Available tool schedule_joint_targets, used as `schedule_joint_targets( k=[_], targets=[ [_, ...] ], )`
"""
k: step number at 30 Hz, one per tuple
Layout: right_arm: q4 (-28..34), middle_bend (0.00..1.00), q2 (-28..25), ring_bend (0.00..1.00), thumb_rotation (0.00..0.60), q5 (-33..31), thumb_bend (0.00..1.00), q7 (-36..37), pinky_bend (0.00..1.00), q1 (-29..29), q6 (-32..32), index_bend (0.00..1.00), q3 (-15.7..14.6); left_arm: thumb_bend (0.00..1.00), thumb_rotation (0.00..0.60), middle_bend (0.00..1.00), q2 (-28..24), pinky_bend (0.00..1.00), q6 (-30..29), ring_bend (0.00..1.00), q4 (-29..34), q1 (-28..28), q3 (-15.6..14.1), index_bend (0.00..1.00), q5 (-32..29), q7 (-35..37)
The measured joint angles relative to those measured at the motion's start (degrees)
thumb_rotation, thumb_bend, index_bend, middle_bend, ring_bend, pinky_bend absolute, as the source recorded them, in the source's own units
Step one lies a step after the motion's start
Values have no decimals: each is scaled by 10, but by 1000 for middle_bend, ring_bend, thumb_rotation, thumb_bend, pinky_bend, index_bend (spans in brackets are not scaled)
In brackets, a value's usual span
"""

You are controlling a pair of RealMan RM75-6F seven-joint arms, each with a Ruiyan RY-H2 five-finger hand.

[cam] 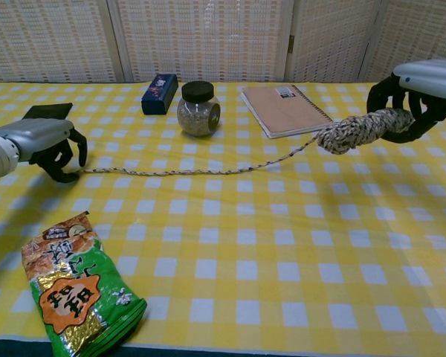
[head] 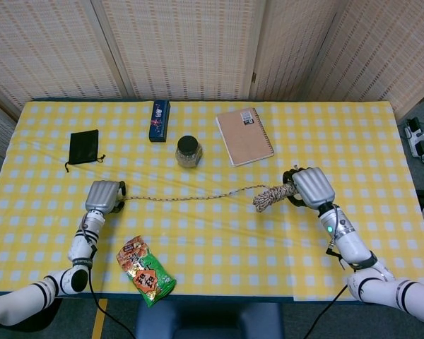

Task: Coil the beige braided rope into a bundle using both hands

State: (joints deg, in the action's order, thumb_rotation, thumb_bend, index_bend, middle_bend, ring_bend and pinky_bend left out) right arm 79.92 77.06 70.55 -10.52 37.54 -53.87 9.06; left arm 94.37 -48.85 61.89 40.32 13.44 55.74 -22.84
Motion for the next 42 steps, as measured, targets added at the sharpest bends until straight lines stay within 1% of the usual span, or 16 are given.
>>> schedule_joint_targets(
  k=[11, 15, 19, 30, 33, 37, 42],
  targets=[
    [-4, 619, 3, 602, 600, -1, 381, -1, 531, 1, 1, 768, -2, 444, 600, 855, 0, 801, 10, 803, -6, 5, -8, 536, -14, -1],
    [-6, 620, 3, 601, 600, -3, 381, 0, 532, 0, 3, 768, -3, 460, 600, 855, 2, 801, 7, 803, -8, 6, -11, 558, -14, 0],
    [-6, 621, 3, 604, 600, -2, 380, 1, 531, -1, 2, 770, -4, 507, 600, 855, 3, 801, 8, 803, -11, 6, -13, 583, -12, 4],
    [-4, 632, 3, 614, 600, 1, 381, 12, 532, -7, -6, 784, -4, 556, 600, 858, -2, 801, 0, 812, -12, 3, -17, 623, -1, 21],
    [-1, 643, 2, 628, 600, 9, 381, 26, 555, -10, -15, 799, -3, 556, 600, 858, -12, 801, -14, 812, 4, 0, -14, 624, 11, 30],
    [11, 650, -2, 639, 600, 27, 380, 70, 573, -17, -28, 807, -1, 556, 600, 858, -38, 801, -47, 812, 44, -5, -12, 624, 43, 44],
    [36, 676, -6, 669, 600, 75, 381, 138, 612, -22, -48, 830, -3, 555, 600, 859, -86, 801, -98, 812, 128, -12, -8, 628, 92, 51]
  ],
)
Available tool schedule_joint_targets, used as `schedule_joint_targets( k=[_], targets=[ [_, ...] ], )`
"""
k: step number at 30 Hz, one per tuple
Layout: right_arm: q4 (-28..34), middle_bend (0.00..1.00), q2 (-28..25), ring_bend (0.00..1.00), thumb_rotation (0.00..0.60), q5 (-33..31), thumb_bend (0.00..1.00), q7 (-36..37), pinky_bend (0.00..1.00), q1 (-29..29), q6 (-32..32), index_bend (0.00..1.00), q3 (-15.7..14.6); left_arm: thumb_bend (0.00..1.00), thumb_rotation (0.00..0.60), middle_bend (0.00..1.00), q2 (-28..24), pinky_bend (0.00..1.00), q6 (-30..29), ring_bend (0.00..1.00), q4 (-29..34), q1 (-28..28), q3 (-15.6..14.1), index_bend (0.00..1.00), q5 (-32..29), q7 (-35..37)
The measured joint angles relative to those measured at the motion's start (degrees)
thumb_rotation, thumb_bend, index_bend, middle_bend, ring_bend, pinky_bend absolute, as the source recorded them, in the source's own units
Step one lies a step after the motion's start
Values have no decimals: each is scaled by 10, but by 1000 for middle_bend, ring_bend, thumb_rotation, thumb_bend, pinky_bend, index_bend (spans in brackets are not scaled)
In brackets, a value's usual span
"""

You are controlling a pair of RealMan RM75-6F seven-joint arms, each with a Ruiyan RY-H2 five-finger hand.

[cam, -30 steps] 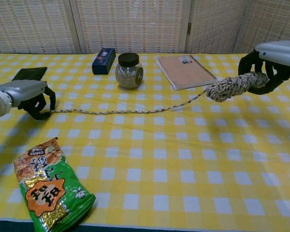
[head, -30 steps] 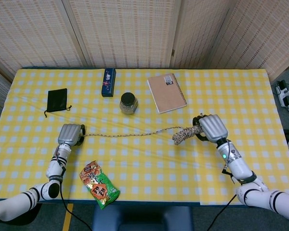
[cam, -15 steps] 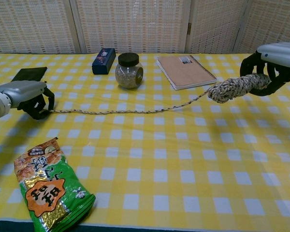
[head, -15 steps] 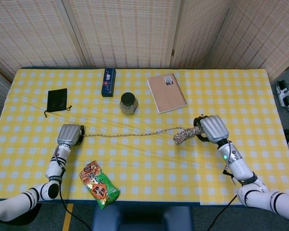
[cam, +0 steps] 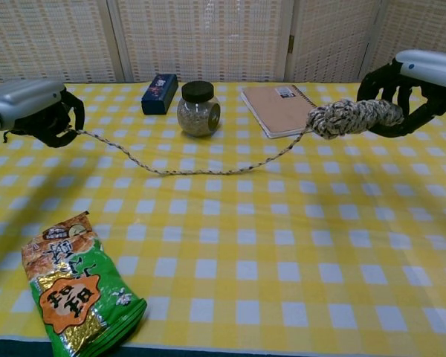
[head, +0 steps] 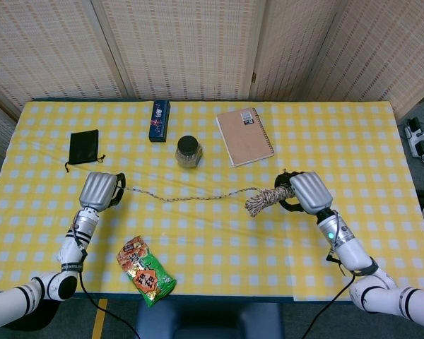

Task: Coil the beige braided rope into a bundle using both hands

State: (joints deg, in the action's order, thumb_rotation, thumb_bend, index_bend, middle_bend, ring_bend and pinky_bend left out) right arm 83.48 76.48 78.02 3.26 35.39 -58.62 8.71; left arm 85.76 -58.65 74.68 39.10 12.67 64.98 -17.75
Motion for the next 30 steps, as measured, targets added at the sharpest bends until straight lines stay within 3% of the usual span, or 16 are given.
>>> schedule_joint_targets(
  k=[5, 9, 17, 22, 30],
  targets=[
    [43, 693, 0, 704, 600, 33, 381, 58, 654, 13, 17, 841, -5, 555, 600, 864, -58, 801, -34, 814, 111, 3, 16, 629, 36, -17],
    [71, 705, 13, 720, 600, 34, 381, 65, 678, 39, 46, 855, -1, 555, 600, 868, -98, 807, -46, 817, 204, 14, 37, 631, 47, -42],
    [100, 735, 47, 755, 600, -49, 381, 35, 721, 76, 103, 893, 24, 554, 600, 868, -156, 807, -42, 818, 365, 61, 81, 631, 31, -113],
    [112, 752, 82, 771, 600, -132, 380, -11, 740, 102, 116, 912, 46, 555, 600, 868, -156, 807, -39, 817, 408, 93, 87, 631, 11, -153],
    [147, 764, 122, 783, 600, -220, 381, -76, 759, 140, 125, 925, 59, 555, 600, 868, -141, 807, -50, 817, 408, 113, 79, 630, -5, -191]
  ],
)
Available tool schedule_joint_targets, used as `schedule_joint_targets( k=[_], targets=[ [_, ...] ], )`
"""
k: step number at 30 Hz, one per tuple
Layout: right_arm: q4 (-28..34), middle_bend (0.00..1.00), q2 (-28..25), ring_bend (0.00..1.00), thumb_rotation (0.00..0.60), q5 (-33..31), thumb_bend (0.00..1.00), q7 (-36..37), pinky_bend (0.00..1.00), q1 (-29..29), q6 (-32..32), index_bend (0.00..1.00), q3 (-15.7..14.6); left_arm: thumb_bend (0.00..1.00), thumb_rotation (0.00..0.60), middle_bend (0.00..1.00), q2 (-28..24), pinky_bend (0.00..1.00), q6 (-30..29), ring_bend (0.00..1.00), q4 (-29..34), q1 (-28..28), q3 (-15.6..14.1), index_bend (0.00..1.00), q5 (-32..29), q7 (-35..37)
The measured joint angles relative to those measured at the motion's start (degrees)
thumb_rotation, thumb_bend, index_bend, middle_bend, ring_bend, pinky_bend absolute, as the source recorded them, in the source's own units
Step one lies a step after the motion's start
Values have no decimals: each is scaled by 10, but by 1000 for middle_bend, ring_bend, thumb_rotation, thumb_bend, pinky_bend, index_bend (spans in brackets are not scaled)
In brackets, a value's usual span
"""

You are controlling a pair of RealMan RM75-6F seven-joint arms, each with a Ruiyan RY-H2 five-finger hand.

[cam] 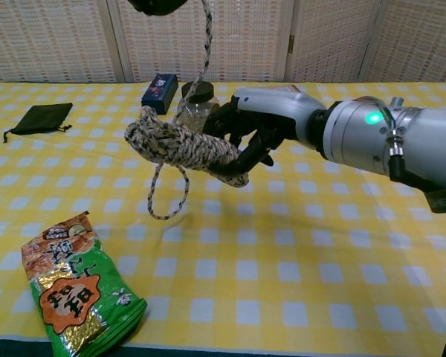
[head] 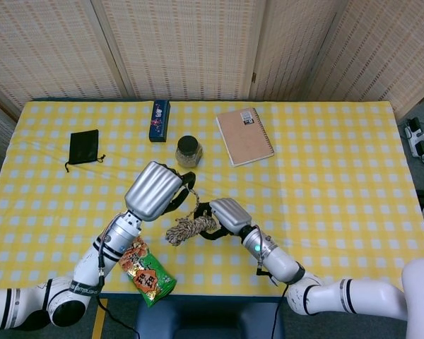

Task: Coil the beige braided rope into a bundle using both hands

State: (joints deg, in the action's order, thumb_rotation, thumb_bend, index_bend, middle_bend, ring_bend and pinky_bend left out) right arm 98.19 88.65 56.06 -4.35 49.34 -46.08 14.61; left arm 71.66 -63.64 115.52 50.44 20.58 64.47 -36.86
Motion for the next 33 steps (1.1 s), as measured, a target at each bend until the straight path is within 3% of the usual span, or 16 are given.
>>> schedule_joint_targets(
  k=[9, 15, 22, 27, 33],
  targets=[
    [13, 766, 3, 783, 600, -20, 381, 1, 761, 13, 17, 925, -7, 555, 600, 868, 7, 807, -4, 817, -15, 14, -5, 631, -30, 13],
    [15, 783, 23, 804, 600, -83, 381, -18, 790, 27, 1, 946, -1, 555, 600, 868, 15, 807, -3, 817, -2, 18, -12, 631, -22, 34],
    [-9, 784, 69, 801, 600, -191, 381, -13, 797, 41, -47, 947, 44, 556, 600, 868, 14, 807, 8, 817, 26, 14, -36, 631, 17, 62],
    [-26, 787, 90, 809, 600, -205, 381, 9, 806, 36, -82, 948, 67, 556, 600, 868, 14, 807, 11, 817, 35, 7, -59, 632, 49, 77],
    [-61, 787, 135, 807, 600, -190, 381, 93, 807, 13, -122, 948, 105, 556, 600, 868, 11, 807, 11, 817, 45, -12, -98, 632, 110, 104]
  ],
)
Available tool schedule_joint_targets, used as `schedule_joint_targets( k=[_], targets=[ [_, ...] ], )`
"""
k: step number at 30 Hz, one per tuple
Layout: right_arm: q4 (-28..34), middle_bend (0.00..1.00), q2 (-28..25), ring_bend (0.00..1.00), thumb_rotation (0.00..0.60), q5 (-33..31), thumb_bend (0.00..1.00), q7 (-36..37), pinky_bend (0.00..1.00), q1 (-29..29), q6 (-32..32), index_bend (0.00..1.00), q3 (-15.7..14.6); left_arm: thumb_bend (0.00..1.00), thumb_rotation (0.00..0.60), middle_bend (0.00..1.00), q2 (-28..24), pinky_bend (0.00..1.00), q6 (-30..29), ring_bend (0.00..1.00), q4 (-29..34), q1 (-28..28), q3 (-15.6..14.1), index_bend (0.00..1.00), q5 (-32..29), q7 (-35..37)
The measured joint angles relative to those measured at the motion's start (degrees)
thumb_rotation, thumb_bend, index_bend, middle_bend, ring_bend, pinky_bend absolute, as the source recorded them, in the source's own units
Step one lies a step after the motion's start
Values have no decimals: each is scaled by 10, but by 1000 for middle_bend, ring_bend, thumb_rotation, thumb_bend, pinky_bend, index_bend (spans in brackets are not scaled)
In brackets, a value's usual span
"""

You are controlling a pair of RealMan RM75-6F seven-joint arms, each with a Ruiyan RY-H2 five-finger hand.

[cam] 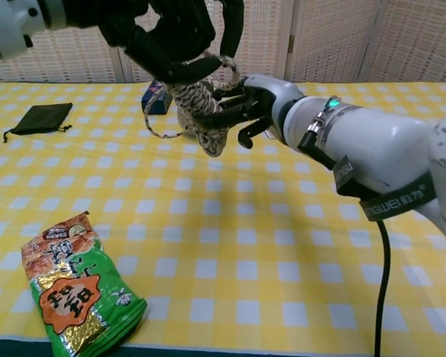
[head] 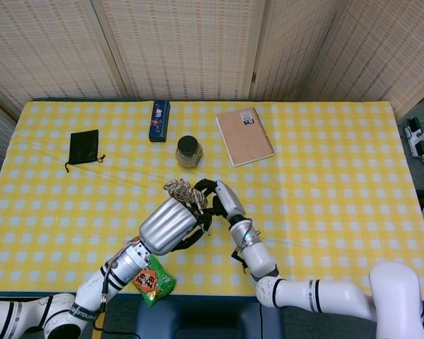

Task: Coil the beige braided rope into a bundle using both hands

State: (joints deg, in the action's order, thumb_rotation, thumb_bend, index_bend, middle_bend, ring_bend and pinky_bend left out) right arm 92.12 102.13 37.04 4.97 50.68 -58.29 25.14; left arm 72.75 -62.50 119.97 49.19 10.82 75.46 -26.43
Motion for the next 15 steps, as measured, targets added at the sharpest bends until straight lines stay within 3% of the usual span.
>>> schedule_joint_targets(
  k=[6, 15],
  targets=[
    [-17, 790, 17, 807, 600, 49, 381, 109, 807, -36, -3, 951, 29, 556, 600, 868, -12, 807, -8, 817, -21, -37, -47, 632, 49, 43],
    [-10, 790, -41, 808, 600, 107, 381, 233, 807, -100, 61, 953, 59, 556, 600, 868, -35, 807, 7, 817, -97, -66, -69, 633, 28, 121]
  ],
)
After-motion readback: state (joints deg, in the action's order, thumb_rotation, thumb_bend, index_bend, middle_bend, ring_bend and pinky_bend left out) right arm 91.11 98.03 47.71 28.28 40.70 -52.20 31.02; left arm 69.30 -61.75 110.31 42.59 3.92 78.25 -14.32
